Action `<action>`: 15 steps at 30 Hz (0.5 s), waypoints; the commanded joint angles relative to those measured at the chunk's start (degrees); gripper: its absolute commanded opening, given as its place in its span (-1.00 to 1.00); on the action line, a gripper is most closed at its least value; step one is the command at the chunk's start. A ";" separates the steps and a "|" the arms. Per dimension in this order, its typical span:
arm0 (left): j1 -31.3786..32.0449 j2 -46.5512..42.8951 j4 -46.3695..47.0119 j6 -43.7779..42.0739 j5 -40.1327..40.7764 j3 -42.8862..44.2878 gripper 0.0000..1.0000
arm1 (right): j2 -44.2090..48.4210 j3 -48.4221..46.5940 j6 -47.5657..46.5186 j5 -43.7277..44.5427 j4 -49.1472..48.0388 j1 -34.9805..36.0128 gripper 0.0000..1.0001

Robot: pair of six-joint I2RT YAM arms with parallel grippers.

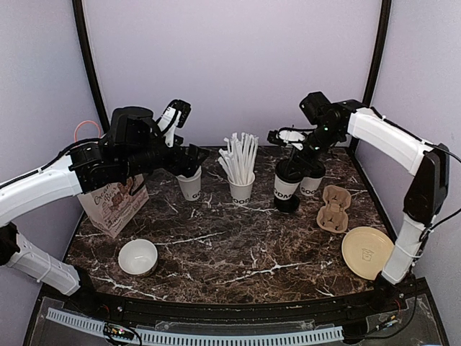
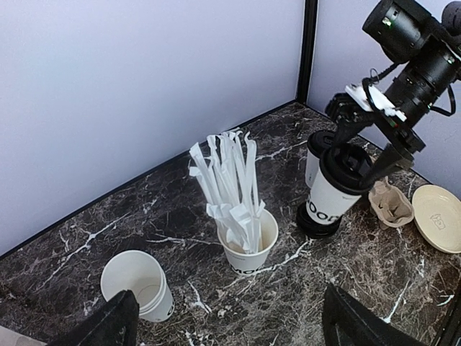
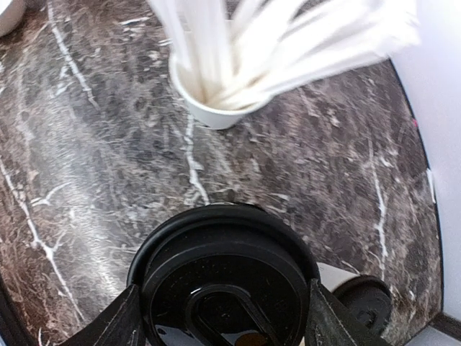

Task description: Pack the takeout coffee

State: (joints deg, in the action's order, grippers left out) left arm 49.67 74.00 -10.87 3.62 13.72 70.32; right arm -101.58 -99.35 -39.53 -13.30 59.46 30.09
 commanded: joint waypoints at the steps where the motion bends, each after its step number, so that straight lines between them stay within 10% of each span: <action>1: -0.03 -2.28 -0.95 0.23 -1.42 0.75 0.81 | -3.49 -3.70 2.15 2.93 -2.71 -3.37 0.33; 15: -0.09 -2.85 -1.79 1.43 -3.14 0.48 0.81 | -10.81 -8.18 7.20 4.41 -10.16 -8.04 0.33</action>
State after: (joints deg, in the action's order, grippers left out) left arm 49.67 72.49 -12.49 4.19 12.21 70.32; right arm -110.80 -104.53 -35.20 -10.41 53.95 23.05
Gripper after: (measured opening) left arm 0.905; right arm 0.694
